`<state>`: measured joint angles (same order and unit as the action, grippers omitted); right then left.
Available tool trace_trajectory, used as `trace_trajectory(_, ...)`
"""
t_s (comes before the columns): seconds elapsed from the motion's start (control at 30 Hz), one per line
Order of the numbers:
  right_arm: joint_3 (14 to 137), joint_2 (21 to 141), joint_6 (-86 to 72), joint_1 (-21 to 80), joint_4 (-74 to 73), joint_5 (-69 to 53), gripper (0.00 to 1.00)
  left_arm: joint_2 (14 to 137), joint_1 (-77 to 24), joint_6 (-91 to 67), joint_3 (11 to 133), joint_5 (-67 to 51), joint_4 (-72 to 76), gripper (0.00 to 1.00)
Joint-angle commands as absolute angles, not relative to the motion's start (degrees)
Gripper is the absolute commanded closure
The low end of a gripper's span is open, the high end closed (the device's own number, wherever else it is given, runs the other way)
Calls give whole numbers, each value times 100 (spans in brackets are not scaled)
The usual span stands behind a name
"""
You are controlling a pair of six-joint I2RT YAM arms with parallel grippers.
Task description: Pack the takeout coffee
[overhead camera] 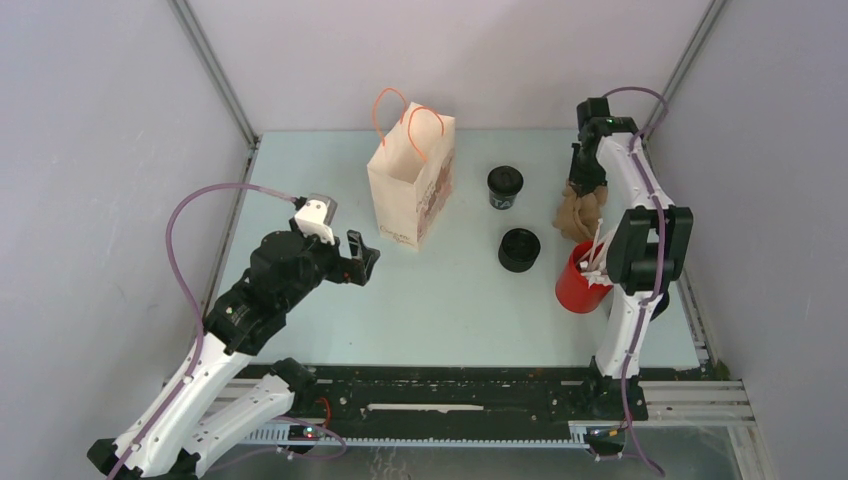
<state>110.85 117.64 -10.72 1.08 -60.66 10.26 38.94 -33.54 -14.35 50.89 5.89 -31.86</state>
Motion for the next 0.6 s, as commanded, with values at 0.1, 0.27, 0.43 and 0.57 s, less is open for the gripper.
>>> trace_trajectory(0.1, 11314, 11958, -441, 623, -5996, 1654, 100, 3849, -3301, -1310, 4966, 581, -3006, 5)
trace_trajectory(0.27, 11676, 12367, 55, 1185, -6134, 2505, 100, 3858, -3294, -1317, 4945, 582, -3006, 5)
trace_trajectory(0.43, 11474, 12307, 318, 1488, -6056, 2828, 100, 3861, -3284, -1326, 4947, 571, -3006, 5)
trace_trajectory(0.57, 10926, 12009, 674, 1554, -5504, 2844, 100, 3874, -3287, -1336, 4939, 529, -2993, 6)
